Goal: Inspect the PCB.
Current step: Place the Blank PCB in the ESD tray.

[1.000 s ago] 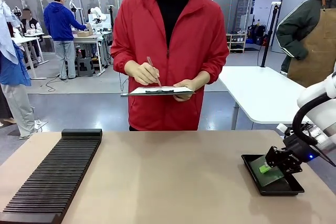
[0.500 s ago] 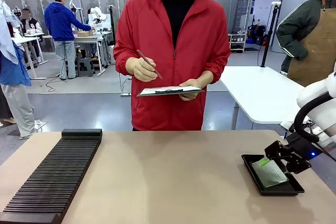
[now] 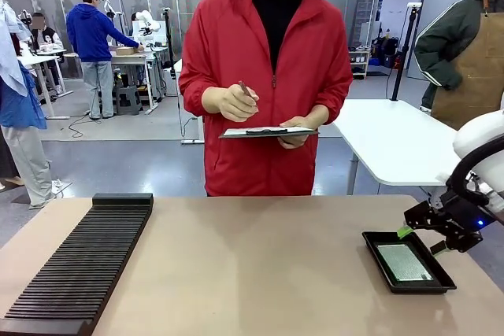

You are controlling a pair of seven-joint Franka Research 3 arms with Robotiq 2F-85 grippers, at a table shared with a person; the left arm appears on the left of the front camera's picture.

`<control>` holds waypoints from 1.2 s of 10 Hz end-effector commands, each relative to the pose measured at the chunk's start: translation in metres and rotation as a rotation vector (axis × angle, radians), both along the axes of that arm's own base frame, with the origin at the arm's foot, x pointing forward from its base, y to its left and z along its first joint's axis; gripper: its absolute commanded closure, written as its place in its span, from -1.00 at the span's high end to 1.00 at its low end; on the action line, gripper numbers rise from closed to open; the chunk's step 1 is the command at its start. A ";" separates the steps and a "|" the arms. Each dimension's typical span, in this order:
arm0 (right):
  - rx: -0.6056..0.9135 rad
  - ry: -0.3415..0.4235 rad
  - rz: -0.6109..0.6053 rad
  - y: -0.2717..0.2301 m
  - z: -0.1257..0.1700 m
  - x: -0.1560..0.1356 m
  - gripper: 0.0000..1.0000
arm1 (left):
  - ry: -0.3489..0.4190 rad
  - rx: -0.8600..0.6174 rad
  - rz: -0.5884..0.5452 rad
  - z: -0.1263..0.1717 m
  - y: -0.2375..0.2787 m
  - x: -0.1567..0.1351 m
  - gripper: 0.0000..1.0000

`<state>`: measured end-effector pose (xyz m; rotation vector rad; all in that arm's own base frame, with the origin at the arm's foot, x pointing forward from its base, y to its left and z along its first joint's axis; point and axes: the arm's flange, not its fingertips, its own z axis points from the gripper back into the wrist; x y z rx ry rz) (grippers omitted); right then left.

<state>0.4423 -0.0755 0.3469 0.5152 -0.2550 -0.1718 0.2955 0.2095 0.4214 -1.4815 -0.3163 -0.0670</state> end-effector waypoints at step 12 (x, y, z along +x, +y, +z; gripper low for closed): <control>0.008 0.007 0.003 0.000 -0.006 0.003 1.00 | 0.009 0.009 0.000 0.005 0.000 -0.001 1.00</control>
